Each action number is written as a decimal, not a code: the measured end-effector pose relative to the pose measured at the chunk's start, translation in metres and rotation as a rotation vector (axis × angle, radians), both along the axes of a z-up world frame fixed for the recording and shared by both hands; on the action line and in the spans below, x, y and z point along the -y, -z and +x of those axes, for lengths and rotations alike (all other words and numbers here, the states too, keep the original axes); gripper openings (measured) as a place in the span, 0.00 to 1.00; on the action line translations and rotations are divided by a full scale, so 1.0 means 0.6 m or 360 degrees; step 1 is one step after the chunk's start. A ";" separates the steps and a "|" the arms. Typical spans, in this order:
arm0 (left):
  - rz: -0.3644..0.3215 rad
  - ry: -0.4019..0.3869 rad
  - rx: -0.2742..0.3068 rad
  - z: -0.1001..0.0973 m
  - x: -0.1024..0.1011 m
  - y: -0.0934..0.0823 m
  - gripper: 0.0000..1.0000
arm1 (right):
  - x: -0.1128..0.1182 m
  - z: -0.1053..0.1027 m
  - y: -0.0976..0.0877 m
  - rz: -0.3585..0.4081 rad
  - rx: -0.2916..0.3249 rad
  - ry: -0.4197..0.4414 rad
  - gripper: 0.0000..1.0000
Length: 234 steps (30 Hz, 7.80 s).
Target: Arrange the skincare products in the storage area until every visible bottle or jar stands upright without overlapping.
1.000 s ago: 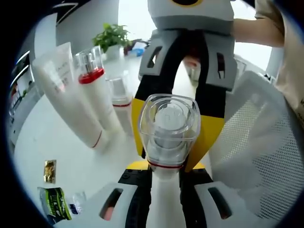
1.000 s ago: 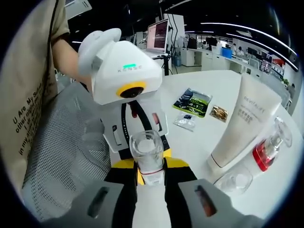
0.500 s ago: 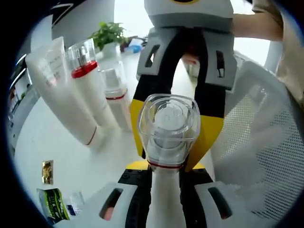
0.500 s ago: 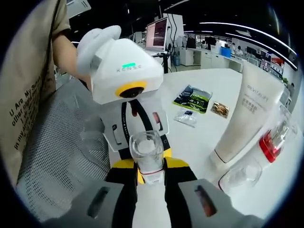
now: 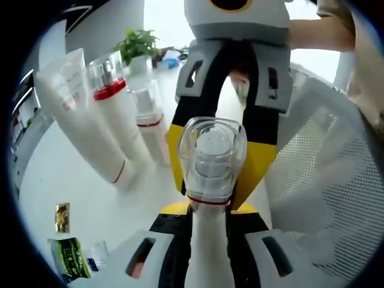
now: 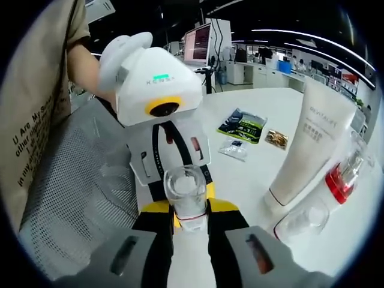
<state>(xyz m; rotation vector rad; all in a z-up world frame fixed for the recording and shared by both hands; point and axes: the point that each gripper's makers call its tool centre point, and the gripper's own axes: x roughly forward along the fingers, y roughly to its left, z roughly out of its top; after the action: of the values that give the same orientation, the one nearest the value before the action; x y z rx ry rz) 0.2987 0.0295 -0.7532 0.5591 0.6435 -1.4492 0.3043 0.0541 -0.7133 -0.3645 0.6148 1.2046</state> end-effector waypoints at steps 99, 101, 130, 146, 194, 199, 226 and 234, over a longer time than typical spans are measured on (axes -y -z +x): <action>-0.0144 -0.0393 -0.0123 0.086 -0.021 -0.035 0.49 | 0.119 0.004 -0.021 0.0267 -0.0037 0.0944 0.97; -0.0156 -0.0449 -0.0147 0.084 -0.033 -0.038 0.50 | 0.116 0.004 -0.025 0.0269 -0.0034 0.0937 0.97; -0.0182 -0.1025 -0.0255 0.028 -0.196 -0.079 0.83 | 0.089 -0.033 -0.059 0.0301 -0.0006 0.0901 0.99; -0.0235 -0.1303 -0.0245 -0.013 -0.269 -0.099 0.93 | 0.091 -0.042 -0.074 0.0328 0.0008 0.0940 0.99; -0.0351 -0.1880 -0.0414 0.096 -0.304 -0.085 0.97 | 0.095 -0.040 -0.064 0.0298 0.0028 0.1011 0.99; -0.0305 -0.1949 -0.0416 0.132 -0.298 -0.072 0.97 | 0.087 -0.045 -0.056 0.0228 0.0044 0.0957 0.99; -0.0166 -0.2484 -0.0425 0.312 -0.267 -0.011 0.97 | 0.102 -0.041 -0.042 0.0196 -0.0021 0.1030 0.99; 0.0105 -0.2596 -0.0349 0.339 -0.288 0.022 0.97 | 0.110 -0.040 -0.037 0.0182 -0.0044 0.1072 0.98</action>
<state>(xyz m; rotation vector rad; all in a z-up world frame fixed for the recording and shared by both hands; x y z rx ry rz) 0.5021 0.2023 -0.7666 -0.1703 0.9524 0.0674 0.2804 -0.0120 -0.6914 -0.0293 0.6216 0.5936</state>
